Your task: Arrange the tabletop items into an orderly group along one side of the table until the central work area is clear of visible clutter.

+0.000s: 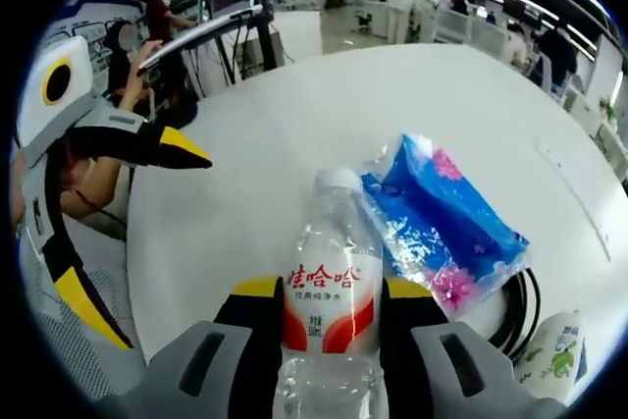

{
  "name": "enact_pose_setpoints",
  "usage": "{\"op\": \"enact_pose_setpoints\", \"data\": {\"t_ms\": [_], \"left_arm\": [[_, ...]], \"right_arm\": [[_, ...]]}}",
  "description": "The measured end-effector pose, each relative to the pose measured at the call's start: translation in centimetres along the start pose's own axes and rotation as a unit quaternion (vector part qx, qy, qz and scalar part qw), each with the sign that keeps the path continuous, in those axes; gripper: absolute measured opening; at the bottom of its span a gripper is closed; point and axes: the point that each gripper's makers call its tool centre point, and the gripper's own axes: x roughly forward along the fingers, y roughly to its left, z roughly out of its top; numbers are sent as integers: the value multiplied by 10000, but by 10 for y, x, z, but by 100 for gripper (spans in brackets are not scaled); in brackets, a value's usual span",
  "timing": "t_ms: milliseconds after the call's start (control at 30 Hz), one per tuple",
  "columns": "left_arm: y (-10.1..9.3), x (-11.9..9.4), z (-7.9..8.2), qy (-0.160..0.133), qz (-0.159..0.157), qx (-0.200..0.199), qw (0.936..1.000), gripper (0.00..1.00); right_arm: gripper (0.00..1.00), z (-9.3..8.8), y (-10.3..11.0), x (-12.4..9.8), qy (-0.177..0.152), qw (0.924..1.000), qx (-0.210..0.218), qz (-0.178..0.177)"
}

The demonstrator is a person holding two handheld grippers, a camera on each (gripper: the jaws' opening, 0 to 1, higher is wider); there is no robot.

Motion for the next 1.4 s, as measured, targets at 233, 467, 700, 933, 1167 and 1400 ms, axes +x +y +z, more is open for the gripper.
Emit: {"op": "enact_pose_setpoints", "data": {"t_ms": [233, 467, 700, 933, 1167, 1400], "left_arm": [[0, -1, 4, -66, 12, 5, 10000, 86], [-2, -4, 6, -119, 27, 11, 9999, 86], [-4, -6, 6, -148, 51, 42, 9999, 85], [-7, -7, 10, -270, 64, 126, 9995, 82], [-13, -6, 15, -337, 56, 243, 9991, 80], [-16, -7, 15, -309, 74, 328, 9990, 79]], "right_arm": [[34, 22, 5, -10, -550, 9979, 253, 223], [34, 46, 0, -24, -1133, 9924, 368, 303], [34, 52, 0, -32, -1459, 9888, 227, 204], [34, 52, 4, -36, -1852, 9826, 129, 115], [35, 47, 6, -43, -2103, 9775, 157, 96], [36, 36, 11, -54, -2298, 9731, 122, 119]]}}
